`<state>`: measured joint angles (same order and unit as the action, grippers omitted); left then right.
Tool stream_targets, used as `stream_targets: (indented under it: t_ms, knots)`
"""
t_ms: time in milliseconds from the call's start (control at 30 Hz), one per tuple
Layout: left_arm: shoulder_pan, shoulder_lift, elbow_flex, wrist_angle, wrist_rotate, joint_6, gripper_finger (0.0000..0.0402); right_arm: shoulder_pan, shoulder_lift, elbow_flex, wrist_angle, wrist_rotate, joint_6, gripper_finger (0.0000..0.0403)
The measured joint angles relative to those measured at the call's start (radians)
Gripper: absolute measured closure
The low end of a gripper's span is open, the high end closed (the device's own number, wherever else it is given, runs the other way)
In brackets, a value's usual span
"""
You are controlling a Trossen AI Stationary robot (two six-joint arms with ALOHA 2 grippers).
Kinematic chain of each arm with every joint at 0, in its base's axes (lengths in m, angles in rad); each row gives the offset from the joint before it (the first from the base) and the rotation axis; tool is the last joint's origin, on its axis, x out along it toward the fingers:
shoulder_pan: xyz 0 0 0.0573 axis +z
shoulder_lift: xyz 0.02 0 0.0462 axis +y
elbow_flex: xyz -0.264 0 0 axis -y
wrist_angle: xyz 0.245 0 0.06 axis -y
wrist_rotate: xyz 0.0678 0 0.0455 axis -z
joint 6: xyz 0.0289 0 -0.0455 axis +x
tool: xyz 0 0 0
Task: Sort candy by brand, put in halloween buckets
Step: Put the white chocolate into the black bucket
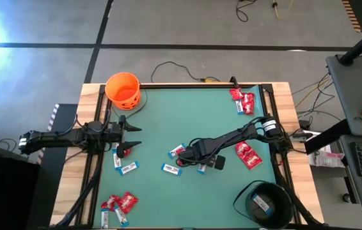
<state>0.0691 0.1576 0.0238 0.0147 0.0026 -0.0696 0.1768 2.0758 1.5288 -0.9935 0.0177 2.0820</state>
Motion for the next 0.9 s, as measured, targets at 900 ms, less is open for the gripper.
stream_targets:
  t_ms: [900]
  knots:
    - [0.0, 0.001, 0.0, 0.0, 0.0, 0.0, 0.013, 0.2, -0.577, -0.003, -0.2, -0.427, -0.265, 0.0296]
